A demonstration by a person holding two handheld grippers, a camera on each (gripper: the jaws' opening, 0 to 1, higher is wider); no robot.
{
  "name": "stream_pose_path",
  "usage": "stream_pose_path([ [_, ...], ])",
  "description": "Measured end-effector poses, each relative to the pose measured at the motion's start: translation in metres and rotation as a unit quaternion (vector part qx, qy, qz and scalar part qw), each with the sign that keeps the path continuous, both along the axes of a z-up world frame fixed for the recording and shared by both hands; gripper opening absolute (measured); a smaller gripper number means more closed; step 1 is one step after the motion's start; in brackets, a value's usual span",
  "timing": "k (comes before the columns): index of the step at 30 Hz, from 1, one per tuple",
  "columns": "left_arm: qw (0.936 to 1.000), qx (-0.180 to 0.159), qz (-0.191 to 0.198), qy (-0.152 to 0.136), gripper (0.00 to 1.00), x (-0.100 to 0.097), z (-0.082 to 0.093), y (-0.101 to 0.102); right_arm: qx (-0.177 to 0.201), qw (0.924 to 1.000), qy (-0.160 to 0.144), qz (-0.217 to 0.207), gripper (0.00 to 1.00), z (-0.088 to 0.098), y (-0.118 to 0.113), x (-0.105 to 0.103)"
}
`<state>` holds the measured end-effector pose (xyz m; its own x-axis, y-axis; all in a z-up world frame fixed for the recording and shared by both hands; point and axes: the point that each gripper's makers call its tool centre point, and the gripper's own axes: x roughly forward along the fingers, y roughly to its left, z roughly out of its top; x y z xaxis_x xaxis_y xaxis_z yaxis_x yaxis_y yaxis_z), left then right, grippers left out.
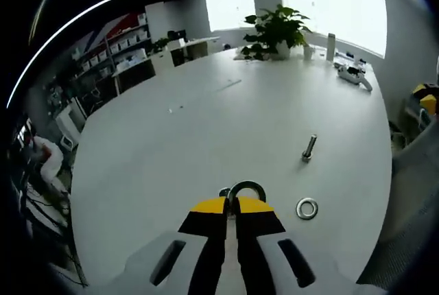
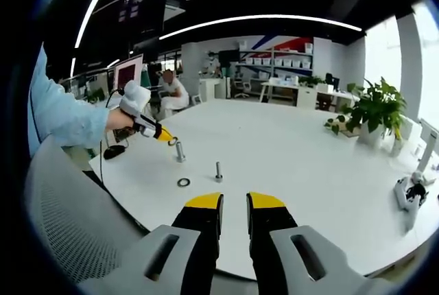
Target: Place the washer onto the threaded stud by aligning its center hole with the stud, sliding it down to the base, and recovering from edge contact or off-axis alignment until the washer reaches the visible bottom stop.
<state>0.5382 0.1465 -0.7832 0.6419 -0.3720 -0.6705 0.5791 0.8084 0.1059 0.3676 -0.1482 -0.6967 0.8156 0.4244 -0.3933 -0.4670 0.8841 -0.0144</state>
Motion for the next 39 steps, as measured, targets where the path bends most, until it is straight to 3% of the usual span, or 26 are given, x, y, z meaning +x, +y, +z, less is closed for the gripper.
stream_pose_path([
  [14, 0.999, 0.033, -0.007, 0.029, 0.02, 0.019, -0.014, 0.004, 0.002, 1.0, 0.001, 0.002, 0.16, 0.0, 0.001, 0.0],
  [30, 0.9977, 0.024, -0.006, 0.063, 0.02, 0.019, -0.021, 0.005, 0.003, 1.0, 0.001, 0.001, 0.16, 0.0, 0.0, 0.0],
  [36, 0.9976, 0.012, -0.004, 0.069, 0.04, 0.019, -0.02, 0.006, 0.003, 1.0, 0.001, 0.001, 0.16, 0.0, 0.001, 0.0],
  [39, 0.9985, 0.017, 0.006, 0.051, 0.11, 0.023, -0.018, 0.013, 0.004, 1.0, 0.001, 0.001, 0.16, 0.0, 0.001, 0.0],
])
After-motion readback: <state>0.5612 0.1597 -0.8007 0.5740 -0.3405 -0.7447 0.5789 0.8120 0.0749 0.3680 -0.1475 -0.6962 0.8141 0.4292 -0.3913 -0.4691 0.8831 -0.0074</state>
